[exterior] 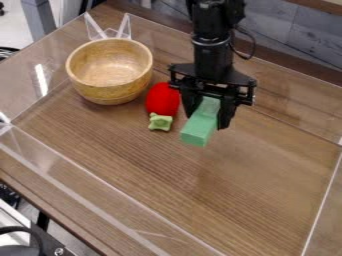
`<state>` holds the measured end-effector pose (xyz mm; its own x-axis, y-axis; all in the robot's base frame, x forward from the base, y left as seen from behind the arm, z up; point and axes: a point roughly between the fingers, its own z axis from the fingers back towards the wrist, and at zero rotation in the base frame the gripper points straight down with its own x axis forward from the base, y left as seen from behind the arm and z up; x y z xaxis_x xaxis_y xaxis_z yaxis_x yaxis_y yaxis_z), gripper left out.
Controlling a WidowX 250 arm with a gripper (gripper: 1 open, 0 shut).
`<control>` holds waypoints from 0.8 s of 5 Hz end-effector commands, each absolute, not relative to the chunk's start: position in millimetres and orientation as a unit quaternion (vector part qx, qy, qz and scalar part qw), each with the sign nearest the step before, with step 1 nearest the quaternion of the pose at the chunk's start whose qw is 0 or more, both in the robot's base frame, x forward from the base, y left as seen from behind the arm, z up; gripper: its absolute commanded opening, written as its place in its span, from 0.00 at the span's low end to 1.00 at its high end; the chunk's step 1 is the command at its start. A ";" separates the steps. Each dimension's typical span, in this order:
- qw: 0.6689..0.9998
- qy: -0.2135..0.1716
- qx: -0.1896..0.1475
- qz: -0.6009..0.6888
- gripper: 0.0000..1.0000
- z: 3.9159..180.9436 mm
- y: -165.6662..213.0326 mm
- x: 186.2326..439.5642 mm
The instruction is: Remove the green stick from the brown bowl and put it on the table
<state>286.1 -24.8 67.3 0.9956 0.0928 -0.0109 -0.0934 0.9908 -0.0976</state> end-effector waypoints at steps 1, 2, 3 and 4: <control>0.998 -0.024 -0.051 0.012 0.00 71.4 -27.9 302.9; 0.998 -0.022 -0.050 0.010 0.00 66.8 -34.2 308.9; 0.999 -0.019 -0.048 0.005 0.00 59.7 -40.1 314.3; 0.998 -0.014 -0.045 -0.037 0.00 71.3 -34.1 307.1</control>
<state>295.4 -35.7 47.4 0.9963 -0.0665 -0.0547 0.0614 0.9940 -0.0902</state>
